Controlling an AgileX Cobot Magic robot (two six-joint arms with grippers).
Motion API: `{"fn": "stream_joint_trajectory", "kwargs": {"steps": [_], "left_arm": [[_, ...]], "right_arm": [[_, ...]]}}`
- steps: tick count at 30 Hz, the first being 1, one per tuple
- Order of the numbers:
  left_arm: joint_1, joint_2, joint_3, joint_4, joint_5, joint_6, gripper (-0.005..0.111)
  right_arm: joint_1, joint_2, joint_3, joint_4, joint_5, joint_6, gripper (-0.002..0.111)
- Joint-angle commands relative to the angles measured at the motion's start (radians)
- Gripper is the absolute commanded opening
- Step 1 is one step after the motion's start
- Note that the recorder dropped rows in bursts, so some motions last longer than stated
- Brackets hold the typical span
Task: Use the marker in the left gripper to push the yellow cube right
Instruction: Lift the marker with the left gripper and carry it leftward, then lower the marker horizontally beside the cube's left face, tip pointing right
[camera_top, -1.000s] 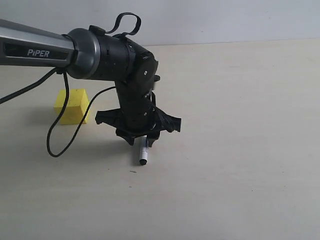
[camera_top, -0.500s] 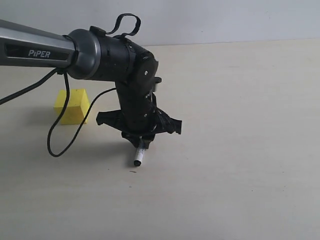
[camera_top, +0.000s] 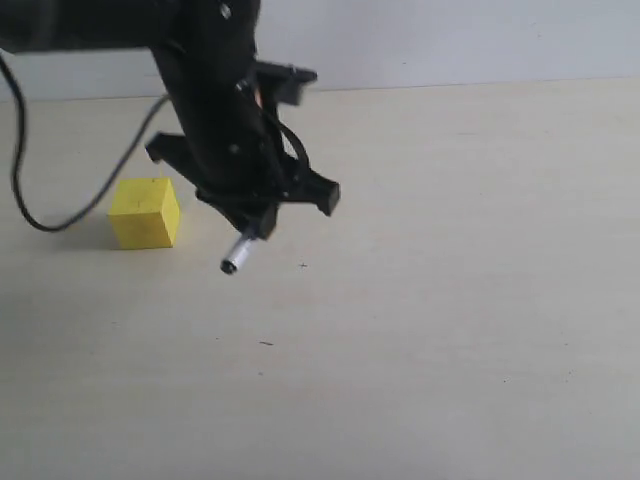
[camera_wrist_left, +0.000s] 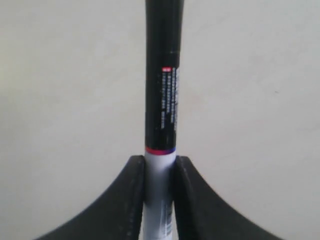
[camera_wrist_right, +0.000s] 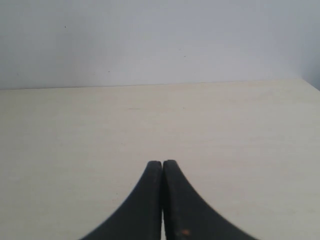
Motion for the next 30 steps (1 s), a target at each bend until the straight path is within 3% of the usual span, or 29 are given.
{"fn": "stream_joint_trajectory", "kwargs": {"steps": [1,5,10,14,18,21,24,28,30], "left_arm": [[0.036,-0.194,0.043,0.159,0.103,0.002,0.000],[0.134,-0.374,0.175,0.234,0.136,0.002,0.000],[0.331,-0.551,0.378,0.330,0.094,0.068,0.000],[0.482,-0.600,0.500,0.359,-0.056,0.088,0.000],[0.552,-0.573,0.582,0.366,-0.233,0.223,0.000],[0.589,-0.521,0.605,0.445,-0.432,0.366,0.000],[0.624,-0.447,0.594,0.554,-0.620,0.387,0.000],[0.683,-0.326,0.528,0.643,-0.685,0.406,0.000],[0.715,-0.254,0.495,0.643,-0.683,0.493,0.000]], "right_arm": [[-0.006,-0.006,0.005,-0.004,-0.001,-0.002,0.000],[-0.006,-0.006,0.005,-0.004,-0.001,-0.002,0.000],[-0.006,-0.006,0.005,-0.004,-0.001,-0.002,0.000],[-0.006,-0.006,0.005,-0.004,-0.001,-0.002,0.000],[-0.004,-0.006,0.005,-0.004,-0.001,-0.002,0.000],[-0.004,-0.006,0.005,-0.004,-0.001,-0.002,0.000],[-0.004,-0.006,0.005,-0.004,-0.001,-0.002,0.000],[-0.004,-0.006,0.005,-0.004,-0.001,-0.002,0.000],[-0.004,-0.006,0.005,-0.004,-0.001,-0.002,0.000]]}}
